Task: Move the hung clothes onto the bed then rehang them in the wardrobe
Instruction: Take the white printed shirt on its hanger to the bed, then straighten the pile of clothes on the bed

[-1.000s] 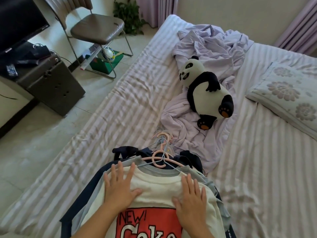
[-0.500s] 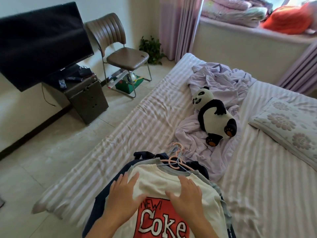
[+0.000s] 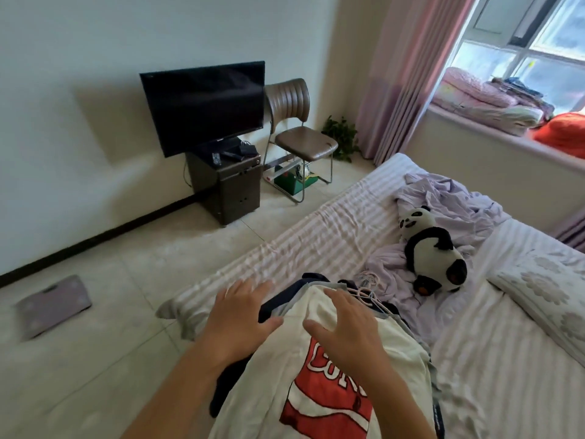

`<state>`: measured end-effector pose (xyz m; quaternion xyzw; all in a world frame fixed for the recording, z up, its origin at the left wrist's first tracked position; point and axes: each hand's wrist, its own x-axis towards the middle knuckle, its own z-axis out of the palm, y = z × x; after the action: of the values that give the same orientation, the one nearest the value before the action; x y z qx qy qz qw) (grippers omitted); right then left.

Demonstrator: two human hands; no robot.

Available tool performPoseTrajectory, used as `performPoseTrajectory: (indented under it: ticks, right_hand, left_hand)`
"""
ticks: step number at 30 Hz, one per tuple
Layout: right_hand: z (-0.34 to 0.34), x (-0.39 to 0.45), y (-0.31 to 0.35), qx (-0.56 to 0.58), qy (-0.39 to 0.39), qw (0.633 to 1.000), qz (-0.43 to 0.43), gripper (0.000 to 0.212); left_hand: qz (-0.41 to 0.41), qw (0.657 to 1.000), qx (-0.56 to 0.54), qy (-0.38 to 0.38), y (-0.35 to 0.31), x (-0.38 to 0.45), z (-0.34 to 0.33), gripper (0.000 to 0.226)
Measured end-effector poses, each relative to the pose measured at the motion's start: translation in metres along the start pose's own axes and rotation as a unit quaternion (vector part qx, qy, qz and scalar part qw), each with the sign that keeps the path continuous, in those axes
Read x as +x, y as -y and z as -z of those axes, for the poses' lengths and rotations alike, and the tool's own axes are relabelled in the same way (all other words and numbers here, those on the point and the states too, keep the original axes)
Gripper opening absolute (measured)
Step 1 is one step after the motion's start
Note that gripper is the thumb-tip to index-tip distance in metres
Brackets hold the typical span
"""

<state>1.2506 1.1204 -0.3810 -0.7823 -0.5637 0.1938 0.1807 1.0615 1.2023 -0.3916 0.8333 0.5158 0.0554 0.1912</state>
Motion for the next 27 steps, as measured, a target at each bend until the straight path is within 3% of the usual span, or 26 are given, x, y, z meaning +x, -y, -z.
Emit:
performPoseTrajectory:
  ticks: [7, 13, 18, 27]
  right_hand:
    - [0.004, -0.051, 0.07, -0.015, 0.06, 0.992, 0.107, 0.076]
    - [0.006, -0.106, 0.111, -0.043, 0.123, 0.96, 0.246, 0.076]
    - [0.006, -0.163, 0.139, -0.073, 0.171, 0.919, 0.348, 0.07]
    - [-0.024, -0.29, 0.206, -0.114, 0.231, 0.83, 0.495, 0.08]
  left_hand:
    - [0.082, 0.995, 0.02, -0.059, 0.021, -0.1, 0.05, 0.071]
    - [0.196, 0.976, 0.031, -0.091, 0.013, -0.211, 0.054, 0.073]
    - [0.324, 0.939, 0.035, -0.108, 0.017, -0.317, 0.046, 0.077]
    - [0.496, 0.852, -0.01, -0.169, 0.001, -0.521, 0.057, 0.08]
